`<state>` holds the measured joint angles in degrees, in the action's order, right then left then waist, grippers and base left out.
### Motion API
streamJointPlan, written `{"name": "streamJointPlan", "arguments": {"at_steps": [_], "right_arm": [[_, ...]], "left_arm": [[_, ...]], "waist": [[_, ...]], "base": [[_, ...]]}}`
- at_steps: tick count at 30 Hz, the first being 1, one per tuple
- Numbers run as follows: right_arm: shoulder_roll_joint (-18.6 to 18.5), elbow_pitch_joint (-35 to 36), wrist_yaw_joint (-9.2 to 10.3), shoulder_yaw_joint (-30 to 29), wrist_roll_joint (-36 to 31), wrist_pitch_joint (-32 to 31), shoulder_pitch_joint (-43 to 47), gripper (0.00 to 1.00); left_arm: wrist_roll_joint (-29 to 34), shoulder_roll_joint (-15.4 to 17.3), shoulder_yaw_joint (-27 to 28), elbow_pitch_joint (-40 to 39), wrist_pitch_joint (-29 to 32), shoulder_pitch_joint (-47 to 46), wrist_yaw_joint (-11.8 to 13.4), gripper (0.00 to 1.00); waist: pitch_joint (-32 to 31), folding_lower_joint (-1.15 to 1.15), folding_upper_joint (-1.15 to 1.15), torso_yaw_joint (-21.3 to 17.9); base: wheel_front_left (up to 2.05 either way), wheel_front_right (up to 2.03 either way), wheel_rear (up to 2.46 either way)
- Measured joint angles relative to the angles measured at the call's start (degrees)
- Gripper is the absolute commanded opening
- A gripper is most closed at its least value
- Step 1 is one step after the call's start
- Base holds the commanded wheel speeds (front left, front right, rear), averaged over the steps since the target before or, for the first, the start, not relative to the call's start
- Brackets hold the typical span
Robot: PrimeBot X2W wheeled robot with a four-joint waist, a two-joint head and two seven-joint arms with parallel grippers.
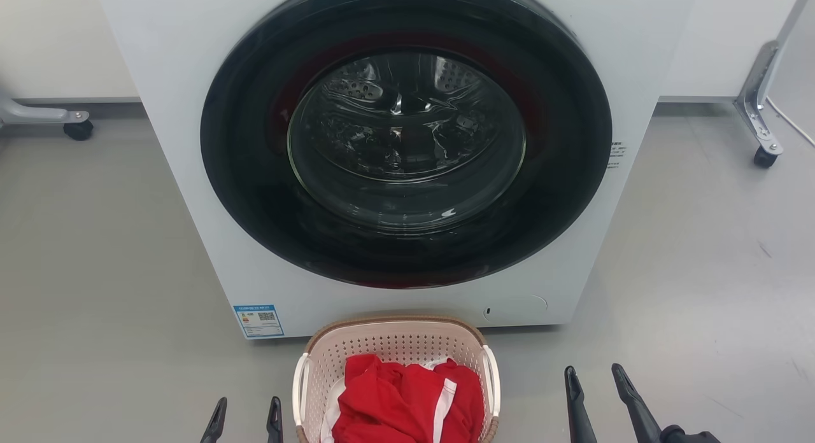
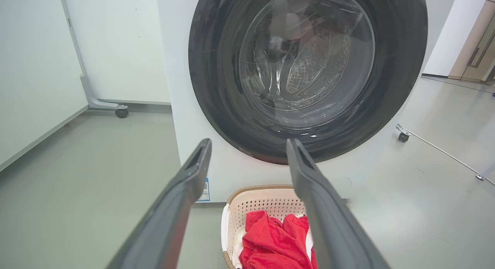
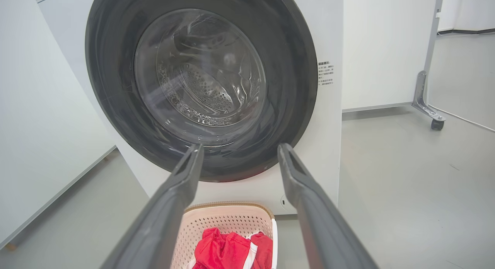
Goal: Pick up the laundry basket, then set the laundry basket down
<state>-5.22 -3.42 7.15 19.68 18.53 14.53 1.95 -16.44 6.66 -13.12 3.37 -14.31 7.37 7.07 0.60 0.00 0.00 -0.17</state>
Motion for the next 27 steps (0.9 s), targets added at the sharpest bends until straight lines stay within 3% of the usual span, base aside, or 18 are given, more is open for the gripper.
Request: {"name": "streamJointPlan", "arguments": {"at_steps": [16,17,27], "right_arm": [[0.6,0.4,0.0,-1.9,-0.9,0.0,0.1,1.0],[0.7,0.2,-0.01,-1.9,-0.9,0.0,0.1,0.0],[0.7,-3.9,-0.33,-2.3,0.5,-0.9,1.7,0.0]], "left_arm": [[0.5,-0.6,0.2,0.0,0.0,0.0,0.0,1.0],[0.5,-0.6,0.2,0.1,0.0,0.0,0.0,0.0],[-1.2,-1.1,0.1,4.0,0.6,0.4,-0.5,0.0]], "waist": [[0.4,0.0,0.0,0.2],[0.4,0.0,0.0,0.3],[0.4,0.0,0.0,0.3]], "base": [[0.0,0.0,0.0],[0.0,0.0,0.0],[0.0,0.0,0.0]]}}
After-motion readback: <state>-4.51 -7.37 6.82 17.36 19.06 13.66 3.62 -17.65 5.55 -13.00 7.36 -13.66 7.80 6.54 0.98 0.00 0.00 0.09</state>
